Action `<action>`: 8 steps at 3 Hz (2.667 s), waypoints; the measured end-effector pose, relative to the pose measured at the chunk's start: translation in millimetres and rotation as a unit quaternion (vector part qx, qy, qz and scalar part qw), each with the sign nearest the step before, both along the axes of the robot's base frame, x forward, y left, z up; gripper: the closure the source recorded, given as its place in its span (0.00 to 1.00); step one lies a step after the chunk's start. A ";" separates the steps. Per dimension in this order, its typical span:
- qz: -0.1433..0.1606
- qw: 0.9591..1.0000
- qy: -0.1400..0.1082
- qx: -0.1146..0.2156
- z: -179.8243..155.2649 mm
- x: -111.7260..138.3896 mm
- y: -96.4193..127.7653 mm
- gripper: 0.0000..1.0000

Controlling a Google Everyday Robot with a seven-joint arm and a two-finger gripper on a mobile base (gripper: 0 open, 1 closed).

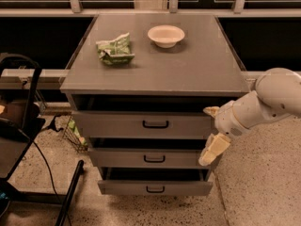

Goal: Open top drawer

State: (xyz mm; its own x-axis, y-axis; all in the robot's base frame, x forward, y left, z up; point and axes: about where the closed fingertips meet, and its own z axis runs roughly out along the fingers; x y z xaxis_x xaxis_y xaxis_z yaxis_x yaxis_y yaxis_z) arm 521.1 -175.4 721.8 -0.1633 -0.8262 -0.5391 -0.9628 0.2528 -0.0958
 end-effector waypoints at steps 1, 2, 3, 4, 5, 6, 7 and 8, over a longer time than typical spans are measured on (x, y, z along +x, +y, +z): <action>0.000 1.000 0.000 0.000 -0.4 0.1 -0.3 0.00; -0.003 1.000 -0.004 0.000 -14.1 21.1 -9.4 0.00; -0.005 1.000 -0.014 0.001 -20.9 38.8 -14.1 0.00; -0.002 1.000 -0.030 0.002 -26.3 55.7 -15.4 0.00; 0.007 0.999 -0.035 0.002 -35.6 69.9 -11.8 0.00; 0.023 0.999 -0.025 -0.003 -52.5 81.2 -2.4 0.00; 0.034 0.999 -0.010 -0.013 -62.3 83.5 4.9 0.00; 0.035 0.998 0.035 -0.030 -63.1 69.5 9.3 0.00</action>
Offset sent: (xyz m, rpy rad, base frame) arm 0.0344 -0.0198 -0.0234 0.0018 -0.0062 -0.0179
